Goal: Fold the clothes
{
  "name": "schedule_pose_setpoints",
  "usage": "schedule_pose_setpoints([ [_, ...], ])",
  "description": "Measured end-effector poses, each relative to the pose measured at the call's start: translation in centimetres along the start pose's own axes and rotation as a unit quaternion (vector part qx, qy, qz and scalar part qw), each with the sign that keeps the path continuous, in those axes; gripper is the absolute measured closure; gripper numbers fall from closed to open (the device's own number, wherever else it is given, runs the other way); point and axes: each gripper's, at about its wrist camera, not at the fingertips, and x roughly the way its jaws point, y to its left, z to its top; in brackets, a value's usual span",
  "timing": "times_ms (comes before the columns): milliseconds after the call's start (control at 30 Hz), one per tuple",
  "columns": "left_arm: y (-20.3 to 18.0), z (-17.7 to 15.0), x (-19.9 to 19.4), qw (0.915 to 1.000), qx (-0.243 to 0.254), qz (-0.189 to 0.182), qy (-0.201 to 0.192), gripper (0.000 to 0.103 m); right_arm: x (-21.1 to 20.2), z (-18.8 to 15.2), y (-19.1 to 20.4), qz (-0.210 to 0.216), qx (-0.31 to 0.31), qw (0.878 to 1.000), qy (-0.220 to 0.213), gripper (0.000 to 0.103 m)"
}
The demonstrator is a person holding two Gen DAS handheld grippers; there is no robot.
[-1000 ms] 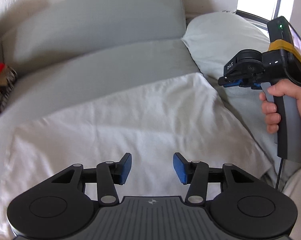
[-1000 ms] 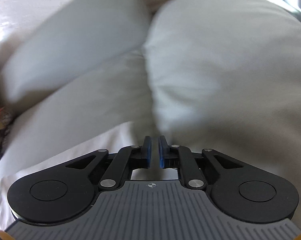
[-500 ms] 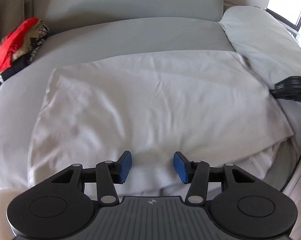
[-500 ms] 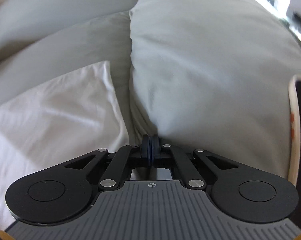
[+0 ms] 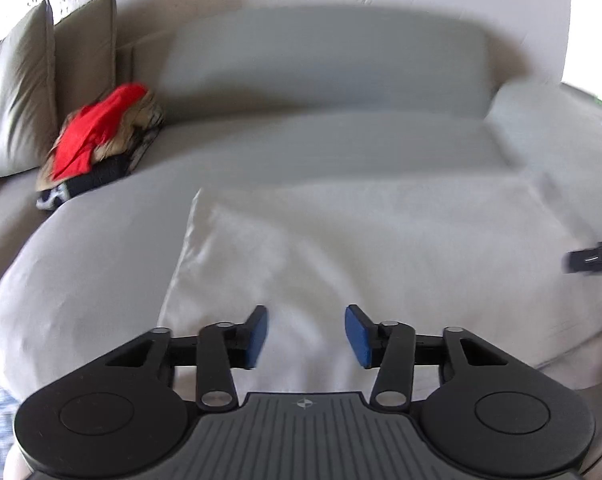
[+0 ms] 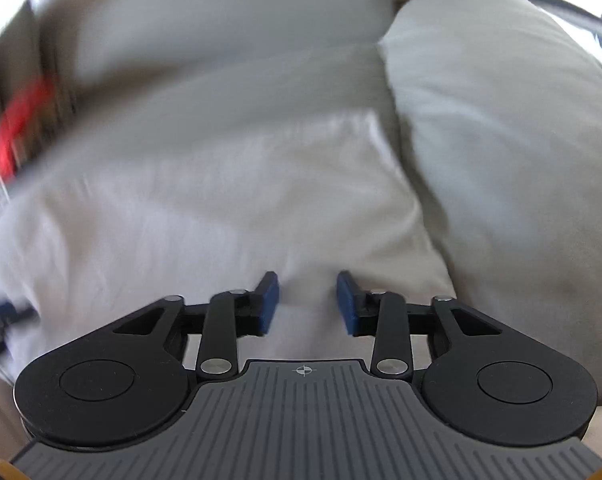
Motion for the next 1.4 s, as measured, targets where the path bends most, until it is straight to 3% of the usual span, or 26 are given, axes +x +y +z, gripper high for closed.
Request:
schedule_pose_setpoints([
  [67, 1.1, -0.6, 0.7, 0.9993, -0.015, 0.021, 0.026, 0.059, -0.9, -1.2, 1.2, -0.028, -0.048, 0.998, 0.019, 0.056],
  [200, 5.6, -2.6, -1.1, 0.9891, -0.109, -0.012, 0.099, 0.062, -3.6, -2.5, -0.3, -0.01, -0.017, 0.998, 0.062, 0.052],
  [233, 6.3, -2.9, -1.9, 0.9888, -0.115, -0.03, 0.09, 0.068, -4.2, -2.7, -0.2, -0.004, -0.01, 0.999, 0.053, 0.052],
  [300, 7.9, -3.3, -3.5, 0.9851, -0.146, -0.065, 0.064, 0.065, -5.5, -2.9, 0.1, 0.007, 0.004, 0.999, 0.034, 0.051],
  [367, 9.7, -2.9, -4.6, 0.978, -0.19, -0.082, 0.027, 0.062, -6.2, -2.8, 0.8, 0.046, 0.028, 0.999, 0.007, 0.048],
  [467, 11.6, -1.3, -3.8, 0.9754, -0.211, -0.063, -0.019, 0.058, -5.6, -2.9, 2.8, 0.086, 0.044, 0.995, -0.005, 0.048],
  [500, 11.9, -0.6, -2.6, 0.9753, -0.213, -0.058, -0.007, 0.058, -5.1, -3.0, 3.6, 0.093, 0.04, 0.995, -0.003, 0.048],
  [600, 12.0, 1.2, 0.9, 0.9777, -0.198, -0.064, 0.03, 0.061, -3.9, -3.4, 5.9, 0.089, 0.001, 0.996, 0.008, 0.048],
  [700, 10.6, 1.0, 2.4, 0.9901, -0.127, -0.038, 0.045, 0.065, -3.3, -3.9, 6.7, 0.076, -0.012, 0.997, 0.02, 0.047],
  [733, 10.2, 0.8, 2.5, 0.9928, -0.107, -0.029, 0.044, 0.069, -3.5, -4.1, 6.6, 0.076, -0.01, 0.997, 0.02, 0.046],
  [767, 10.1, 0.6, 2.5, 0.994, -0.097, -0.017, 0.046, 0.091, -3.7, -4.3, 6.6, 0.076, -0.009, 0.997, 0.02, 0.045],
  [800, 10.0, 0.4, 2.4, 0.995, -0.087, -0.006, 0.049, 0.096, -3.9, -4.4, 6.6, 0.076, -0.01, 0.997, 0.02, 0.045],
  [1000, 10.3, -0.6, 2.5, 0.9937, -0.043, 0.077, 0.07, 0.099, -3.9, -4.7, 7.1, 0.054, -0.048, 0.997, 0.02, 0.039],
  [1067, 11.2, -0.5, 2.2, 0.992, -0.054, 0.088, 0.072, 0.089, -4.4, -5.0, 6.8, 0.053, -0.047, 0.997, 0.008, 0.041],
  [1100, 11.3, -0.1, 1.5, 0.9934, -0.061, 0.082, 0.053, 0.089, -4.8, -5.2, 6.3, 0.056, -0.036, 0.998, -0.004, 0.049],
  [1133, 11.4, 0.3, 0.8, 0.9942, -0.068, 0.075, 0.034, 0.087, -5.1, -5.2, 5.8, 0.06, -0.025, 0.998, -0.018, 0.069],
  [1167, 11.4, 0.7, 0.2, 0.9949, -0.075, 0.065, 0.016, 0.081, -5.2, -5.2, 5.4, 0.062, -0.015, 0.997, -0.032, 0.081],
  [1200, 10.8, 1.2, 0.0, 0.9961, -0.082, 0.033, 0.0, 0.08, -5.2, -5.2, 4.9, 0.061, -0.009, 0.997, -0.044, 0.099],
  [1267, 9.5, 2.2, -0.3, 0.9947, -0.094, -0.028, -0.03, 0.08, -4.6, -4.5, 4.1, 0.049, -0.004, 0.997, -0.062, 0.099],
  [1400, 6.3, 3.9, 3.3, 0.9904, -0.094, -0.098, -0.026, 0.08, -2.6, -2.6, 2.4, 0.027, 0.009, 0.996, -0.087, 0.093],
])
